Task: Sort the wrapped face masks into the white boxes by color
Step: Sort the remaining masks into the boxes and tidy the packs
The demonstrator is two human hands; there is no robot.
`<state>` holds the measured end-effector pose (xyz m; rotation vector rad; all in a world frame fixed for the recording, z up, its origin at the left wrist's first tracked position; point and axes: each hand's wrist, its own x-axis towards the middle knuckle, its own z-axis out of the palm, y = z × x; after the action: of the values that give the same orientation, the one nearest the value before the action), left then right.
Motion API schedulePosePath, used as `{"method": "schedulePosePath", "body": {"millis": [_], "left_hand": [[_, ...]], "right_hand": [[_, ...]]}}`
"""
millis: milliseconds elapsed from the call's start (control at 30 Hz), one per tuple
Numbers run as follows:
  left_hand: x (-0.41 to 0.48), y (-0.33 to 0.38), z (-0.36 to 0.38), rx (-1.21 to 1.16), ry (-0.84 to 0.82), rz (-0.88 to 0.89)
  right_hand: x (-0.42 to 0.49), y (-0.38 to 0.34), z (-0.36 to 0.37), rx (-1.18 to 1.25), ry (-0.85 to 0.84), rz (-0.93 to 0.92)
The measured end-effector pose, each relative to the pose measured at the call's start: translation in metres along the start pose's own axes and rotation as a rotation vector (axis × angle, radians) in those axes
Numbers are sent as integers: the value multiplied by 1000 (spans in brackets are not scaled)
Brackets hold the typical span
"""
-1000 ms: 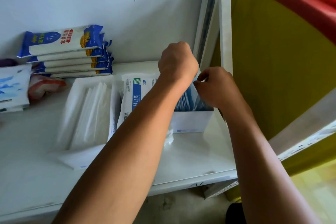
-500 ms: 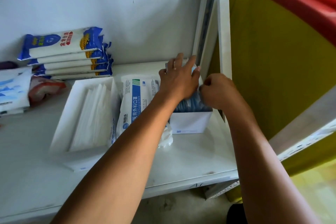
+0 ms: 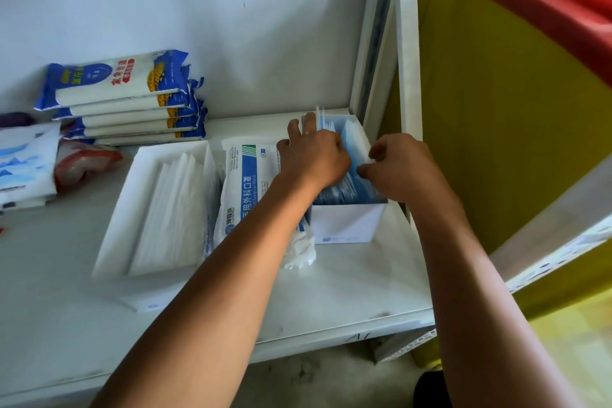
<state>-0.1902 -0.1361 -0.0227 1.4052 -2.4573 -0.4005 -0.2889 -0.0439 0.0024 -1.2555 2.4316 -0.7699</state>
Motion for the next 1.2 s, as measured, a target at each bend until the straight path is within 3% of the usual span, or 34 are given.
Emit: {"method": "schedulePosePath", "body": {"millis": [100,267,400,700,967,1100,1200], "left_hand": [[3,4,4,-115,-23,-90],[13,8,7,-60,-74,-156],[11,11,4,-114,-13,-215],[11,18,-6,-436,104,-362],[0,7,-10,-514,57,-189],[-7,-4,-5,-320,-8,-79],[-7,-2,-3,-281,54,4]], "right_hand": [[1,-1,0,-34,-96,-9],[0,1,-2,-36,-291,-60],[-1,5,-9,25,-354,-93],[1,-3,8,44,-209,19],[0,-3,13,57,10,105],[-1,-5,-4,137,129,69],[-6,-8,-22,193,230,-3]]}}
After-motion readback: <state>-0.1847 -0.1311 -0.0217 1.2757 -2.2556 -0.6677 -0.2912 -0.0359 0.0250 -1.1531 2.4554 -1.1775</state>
